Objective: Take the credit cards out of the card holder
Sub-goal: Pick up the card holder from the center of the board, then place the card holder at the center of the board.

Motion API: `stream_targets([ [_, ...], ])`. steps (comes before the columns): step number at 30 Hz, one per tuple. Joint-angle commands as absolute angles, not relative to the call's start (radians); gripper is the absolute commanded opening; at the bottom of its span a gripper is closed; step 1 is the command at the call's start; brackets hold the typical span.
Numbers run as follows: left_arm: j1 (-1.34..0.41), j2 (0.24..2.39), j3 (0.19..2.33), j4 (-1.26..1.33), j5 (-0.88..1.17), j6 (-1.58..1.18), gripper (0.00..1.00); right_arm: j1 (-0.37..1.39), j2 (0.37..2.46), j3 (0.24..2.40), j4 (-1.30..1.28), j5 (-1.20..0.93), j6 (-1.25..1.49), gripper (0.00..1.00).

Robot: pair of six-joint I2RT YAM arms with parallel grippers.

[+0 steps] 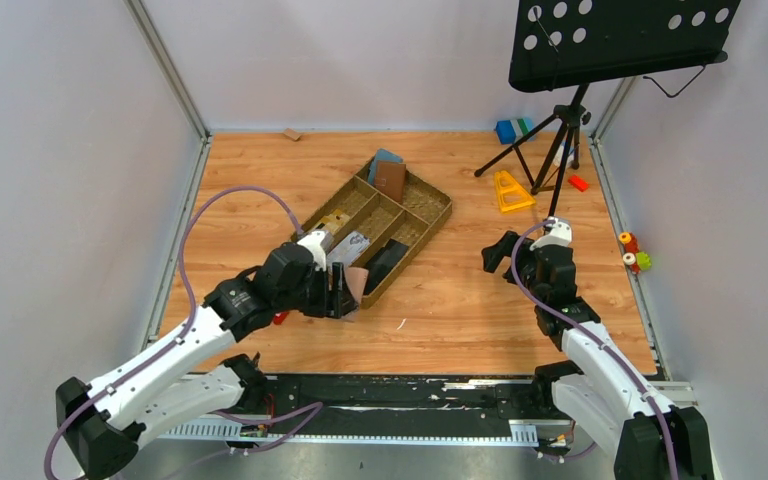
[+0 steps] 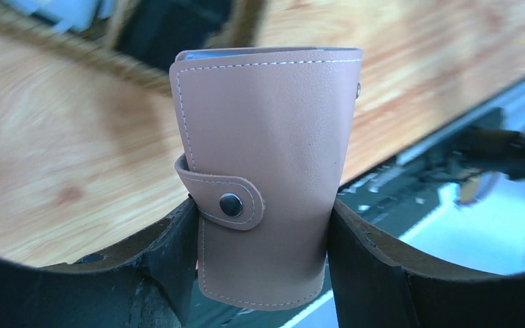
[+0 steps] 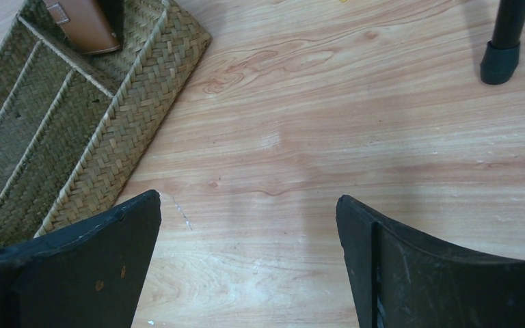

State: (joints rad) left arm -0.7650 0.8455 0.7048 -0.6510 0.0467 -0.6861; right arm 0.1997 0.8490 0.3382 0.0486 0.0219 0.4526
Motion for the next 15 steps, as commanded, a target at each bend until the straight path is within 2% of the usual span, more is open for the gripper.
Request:
stream_targets([
  [1, -0.809, 0.872, 0.776, -0.489, 0.238, -0.711, 0.68, 0.198, 0.848, 0.382, 0.080, -0.064, 0.465, 1.00],
  [4, -0.905, 1.003, 0.840, -0.453, 0.180, -0.679, 0.68, 0.198, 0.842, 0.447, -0.049, -0.130, 0.461, 1.00],
  [7, -0.974, 1.149, 0.903, -0.409, 0.122, -0.654, 0.68, 0.198, 0.820, 0.534, -0.252, -0.109, 0.441, 1.00],
  [11, -1.024, 1.352, 0.974, -0.312, 0.065, -0.603, 0.69, 0.198, 0.781, 0.623, -0.474, -0.034, 0.489, 1.00],
  [15, -1.027, 1.582, 1.131, -0.331, 0.006, -0.537, 0.70, 0.198, 0.752, 0.670, -0.642, -0.001, 0.590, 1.00],
])
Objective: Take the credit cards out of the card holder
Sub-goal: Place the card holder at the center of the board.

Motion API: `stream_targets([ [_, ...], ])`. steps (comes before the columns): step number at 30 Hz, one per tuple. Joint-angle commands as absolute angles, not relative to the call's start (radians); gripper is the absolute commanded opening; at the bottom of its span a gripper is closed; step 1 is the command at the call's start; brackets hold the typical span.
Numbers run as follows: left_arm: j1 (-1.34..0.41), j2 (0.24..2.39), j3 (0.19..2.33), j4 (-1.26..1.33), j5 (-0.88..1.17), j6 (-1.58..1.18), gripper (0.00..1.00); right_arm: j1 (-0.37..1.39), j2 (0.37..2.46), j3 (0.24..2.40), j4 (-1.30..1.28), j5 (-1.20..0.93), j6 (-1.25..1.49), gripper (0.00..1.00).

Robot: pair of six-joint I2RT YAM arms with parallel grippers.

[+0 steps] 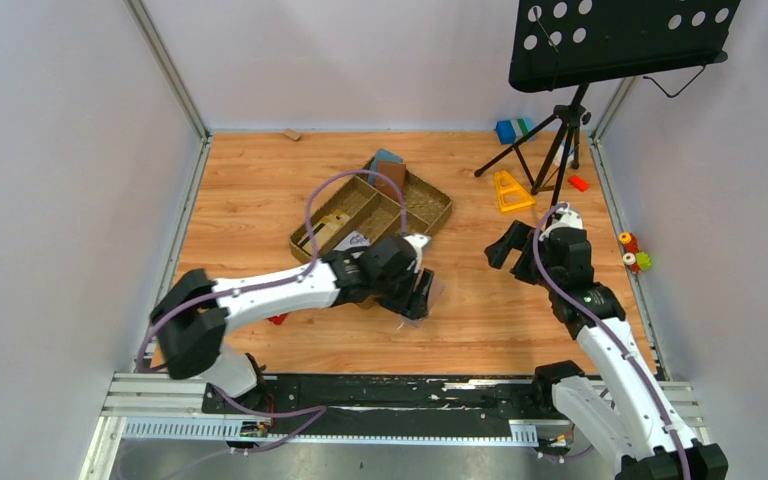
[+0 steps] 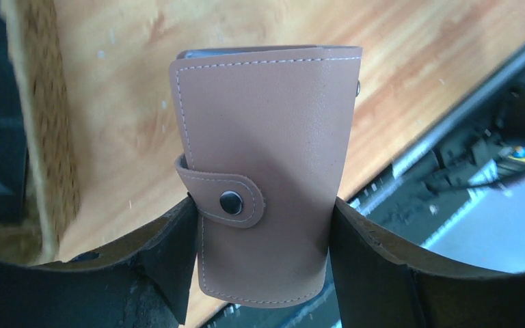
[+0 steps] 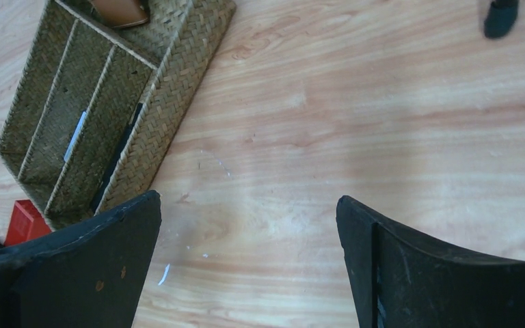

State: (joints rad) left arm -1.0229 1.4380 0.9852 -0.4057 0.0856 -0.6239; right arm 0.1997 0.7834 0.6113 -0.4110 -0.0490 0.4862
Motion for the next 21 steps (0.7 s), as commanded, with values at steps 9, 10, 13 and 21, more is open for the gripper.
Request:
stream_targets([
  [9, -1.025, 1.685, 1.276, -0.391, -0.058, -0.448, 1.00, 0.198, 0.687, 0.581, -0.560, -0.319, 0.644, 1.00],
  [10, -1.024, 1.673, 1.275, -0.403, -0.060, -0.426, 1.00, 0.198, 0.692, 0.571, -0.534, -0.358, 0.642, 1.00],
  [13, -1.004, 1.617, 1.226, -0.388, -0.022, -0.372, 0.98, 0.198, 0.712, 0.533, -0.482, -0.442, 0.660, 0.99],
  [21, -0.934, 1.577, 1.083, -0.218, 0.045, -0.287, 0.69, 0.198, 0.769, 0.397, -0.315, -0.551, 0.772, 0.92],
])
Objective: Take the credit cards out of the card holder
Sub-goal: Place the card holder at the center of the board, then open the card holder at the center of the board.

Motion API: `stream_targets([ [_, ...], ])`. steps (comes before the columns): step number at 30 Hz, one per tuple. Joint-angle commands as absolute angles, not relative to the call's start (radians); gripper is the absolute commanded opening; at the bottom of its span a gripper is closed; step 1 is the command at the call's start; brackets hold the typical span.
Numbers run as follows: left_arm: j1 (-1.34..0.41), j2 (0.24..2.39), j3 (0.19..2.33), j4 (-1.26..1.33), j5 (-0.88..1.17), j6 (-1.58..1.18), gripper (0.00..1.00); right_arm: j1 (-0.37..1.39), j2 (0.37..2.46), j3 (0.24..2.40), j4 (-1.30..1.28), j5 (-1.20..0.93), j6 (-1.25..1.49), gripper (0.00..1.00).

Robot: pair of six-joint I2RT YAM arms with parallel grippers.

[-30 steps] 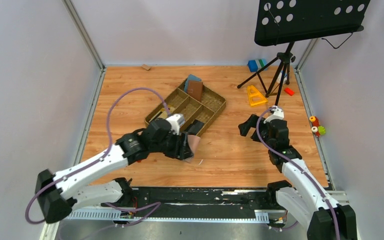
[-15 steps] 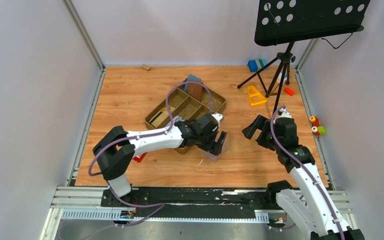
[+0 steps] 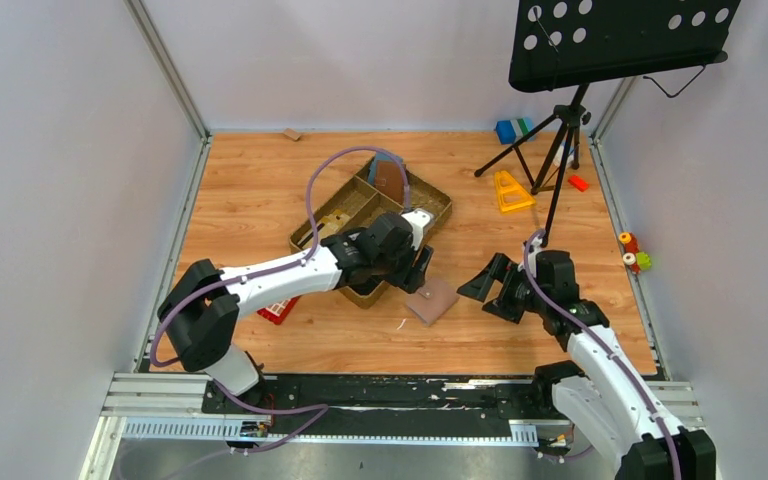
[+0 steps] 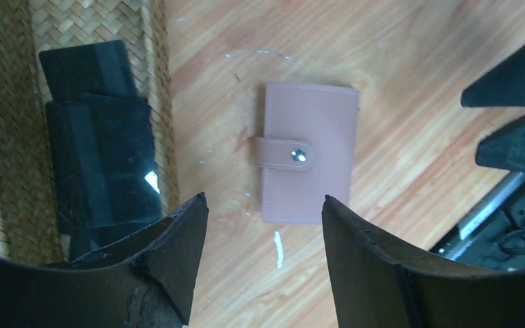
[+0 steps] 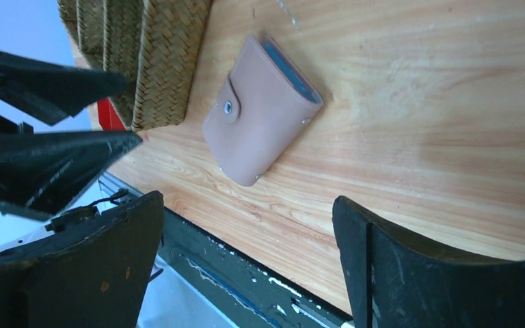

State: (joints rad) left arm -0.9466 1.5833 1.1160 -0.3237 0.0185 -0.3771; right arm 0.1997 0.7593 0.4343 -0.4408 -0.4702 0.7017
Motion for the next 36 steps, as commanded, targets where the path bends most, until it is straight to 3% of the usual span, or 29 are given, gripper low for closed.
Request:
stream_targets([
  [1, -0.936, 1.582, 1.079, -0.198, 0.062, -0.270, 0.69, 0.198, 0.771, 0.388, -0.310, -0.553, 0.777, 0.91],
  [7, -0.938, 1.600, 1.023, -0.091, 0.106, -0.237, 0.66, 0.198, 0.748, 0.353, -0.308, -0.557, 0.804, 0.81],
  [13, -0.959, 1.622, 0.980, -0.005, 0.156, -0.212, 0.68, 0.198, 0.704, 0.289, -0.250, -0.537, 0.871, 0.68],
  [24, -0.982, 1.723, 0.994, 0.075, 0.119, -0.244, 0.62, 0.239, 0.814, 0.225, -0.057, -0.553, 0.918, 0.68],
  [31, -0.982, 1.815, 1.076, -0.082, 0.048, -0.248, 0.48, 0.320, 0.895, 0.226, -0.020, -0.483, 0.926, 0.68],
  [36, -0.982, 1.837, 1.094, -0.116, 0.030, -0.241, 0.18, 0.354, 0.969, 0.226, 0.044, -0.435, 0.961, 0.62],
])
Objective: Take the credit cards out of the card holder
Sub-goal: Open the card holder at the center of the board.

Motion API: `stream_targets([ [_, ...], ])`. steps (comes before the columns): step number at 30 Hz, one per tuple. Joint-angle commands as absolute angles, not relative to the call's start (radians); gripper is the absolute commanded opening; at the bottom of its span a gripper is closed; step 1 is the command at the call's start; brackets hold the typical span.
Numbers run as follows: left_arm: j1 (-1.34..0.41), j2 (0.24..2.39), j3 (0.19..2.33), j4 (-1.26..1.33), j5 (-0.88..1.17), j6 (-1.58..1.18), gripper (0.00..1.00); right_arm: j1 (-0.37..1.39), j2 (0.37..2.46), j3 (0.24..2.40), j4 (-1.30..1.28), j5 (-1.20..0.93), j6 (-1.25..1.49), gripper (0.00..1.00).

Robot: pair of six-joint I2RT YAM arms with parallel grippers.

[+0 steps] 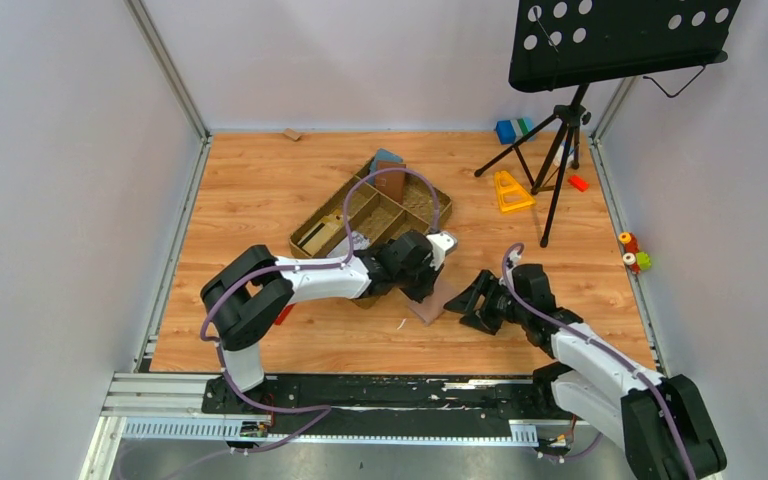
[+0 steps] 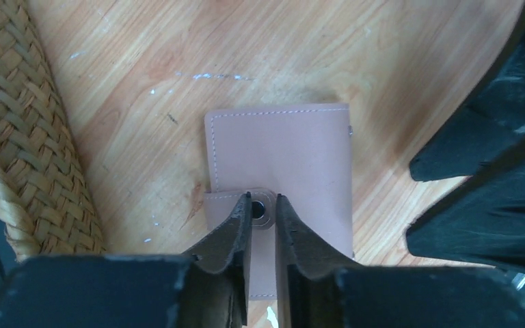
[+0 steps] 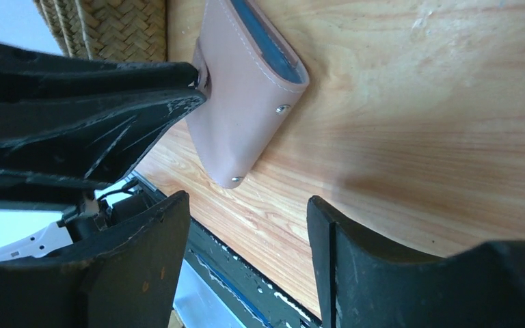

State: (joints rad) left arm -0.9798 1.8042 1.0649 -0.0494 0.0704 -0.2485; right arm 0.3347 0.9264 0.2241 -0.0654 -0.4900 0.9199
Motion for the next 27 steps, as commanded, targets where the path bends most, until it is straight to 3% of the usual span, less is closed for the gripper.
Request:
stream_targets([
  [1, -0.982, 1.843, 1.101, -0.120, 0.038, -0.242, 0.12, 0.357, 0.985, 0.224, 0.062, -0.431, 0.968, 0.62],
  [4, -0.979, 1.865, 1.116, -0.128, 0.053, -0.257, 0.00, 0.364, 1.031, 0.219, 0.114, -0.428, 0.980, 0.61],
  [20, -0.903, 1.744, 1.002, -0.005, 0.174, -0.341, 0.00, 0.408, 1.161, 0.280, 0.128, -0.359, 0.983, 0.59],
  [25, -0.874, 1.733, 0.983, 0.043, 0.232, -0.367, 0.00, 0.423, 1.219, 0.320, 0.138, -0.352, 0.985, 0.51],
  [27, -0.864, 1.730, 0.973, 0.061, 0.257, -0.381, 0.00, 0.436, 1.243, 0.349, 0.142, -0.369, 0.967, 0.40],
])
